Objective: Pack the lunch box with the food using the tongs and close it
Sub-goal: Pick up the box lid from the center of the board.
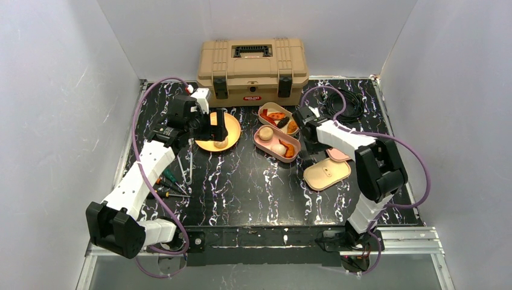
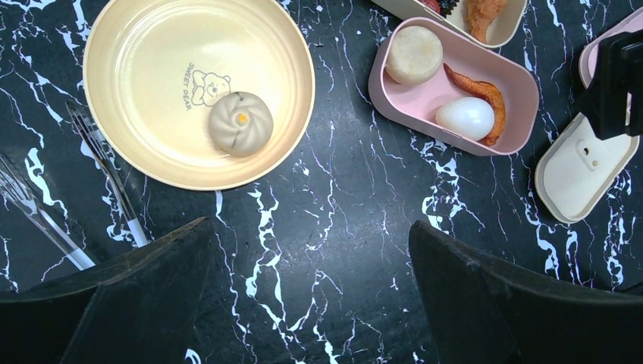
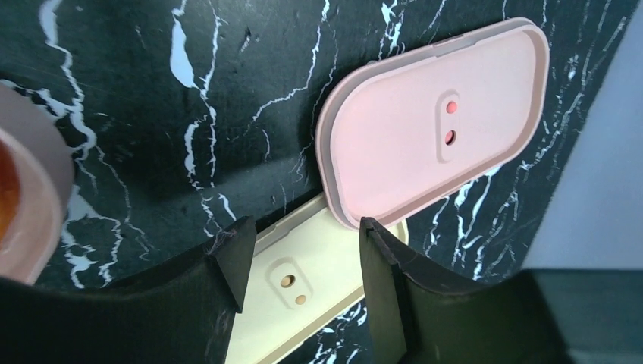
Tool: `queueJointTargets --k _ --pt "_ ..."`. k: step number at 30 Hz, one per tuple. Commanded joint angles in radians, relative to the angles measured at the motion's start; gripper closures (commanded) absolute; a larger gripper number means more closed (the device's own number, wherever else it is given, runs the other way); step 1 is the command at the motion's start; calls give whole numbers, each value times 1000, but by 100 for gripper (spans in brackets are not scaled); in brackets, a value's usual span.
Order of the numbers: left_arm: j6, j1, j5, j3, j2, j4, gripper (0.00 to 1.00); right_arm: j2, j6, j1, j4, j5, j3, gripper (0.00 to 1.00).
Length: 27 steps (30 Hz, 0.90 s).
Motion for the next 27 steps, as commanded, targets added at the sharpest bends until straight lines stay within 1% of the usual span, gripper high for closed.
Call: queueJointTargets --k 1,6,13,21,27 --pt "8 9 -5 15 -26 -10 2 37 -19 32 -42 147 48 40" --pt "-8 21 23 10 -26 -2 2 87 -19 52 -38 206 40 44" --pt "-18 34 40 11 -18 -1 2 136 -28 73 -11 270 30 45" --pt "-30 49 62 8 -12 5 2 193 -30 81 8 334 28 52" --pt "-49 72 102 5 -5 15 2 233 -24 88 14 365 25 53"
